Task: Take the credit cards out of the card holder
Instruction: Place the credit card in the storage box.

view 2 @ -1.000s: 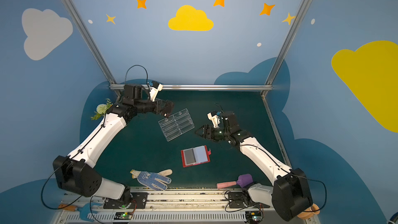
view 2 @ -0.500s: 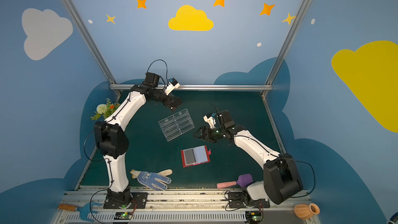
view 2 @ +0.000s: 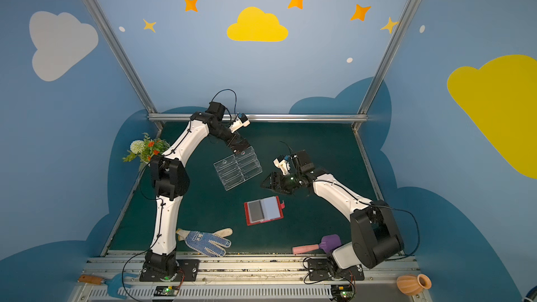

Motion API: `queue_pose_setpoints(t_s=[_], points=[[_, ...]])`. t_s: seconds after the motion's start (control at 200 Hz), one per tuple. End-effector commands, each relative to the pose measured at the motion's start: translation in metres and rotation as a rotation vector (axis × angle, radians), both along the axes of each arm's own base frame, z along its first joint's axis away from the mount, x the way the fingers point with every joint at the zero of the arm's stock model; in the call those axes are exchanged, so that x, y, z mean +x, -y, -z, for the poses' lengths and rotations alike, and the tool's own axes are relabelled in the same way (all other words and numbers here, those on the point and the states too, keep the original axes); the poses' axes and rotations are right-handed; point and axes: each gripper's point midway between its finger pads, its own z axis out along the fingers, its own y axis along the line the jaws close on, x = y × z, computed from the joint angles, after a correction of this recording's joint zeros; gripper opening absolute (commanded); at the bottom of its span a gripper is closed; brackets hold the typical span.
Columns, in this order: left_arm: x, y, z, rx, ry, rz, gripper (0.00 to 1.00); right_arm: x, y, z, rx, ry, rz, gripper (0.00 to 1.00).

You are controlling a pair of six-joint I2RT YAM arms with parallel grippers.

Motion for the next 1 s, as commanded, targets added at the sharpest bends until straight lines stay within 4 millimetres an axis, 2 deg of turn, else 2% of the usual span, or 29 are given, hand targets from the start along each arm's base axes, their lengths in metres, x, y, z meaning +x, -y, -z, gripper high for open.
queue_pose_setpoints(t_s=[0.0,0.23,0.766,0.831,0.996], points=[[-0.007,0.002,0.008,0.027,-0.018,0.029,0.04,0.001,-0.002,-0.002,0.005,0.000,-0.019,0.80],[-0.004,0.003,0.022,0.067,-0.024,0.028,0.04,0.002,-0.001,0.002,-0.003,-0.001,-0.025,0.79],[0.006,-0.006,0.038,0.143,-0.011,0.010,0.04,0.003,-0.002,0.007,-0.001,-0.021,-0.024,0.79],[0.004,-0.004,0.033,0.132,-0.014,0.007,0.04,0.003,-0.003,0.008,0.000,-0.024,-0.025,0.79],[-0.005,0.006,0.002,0.122,0.036,0.034,0.04,0.005,-0.004,0.008,0.001,-0.024,-0.025,0.79]])
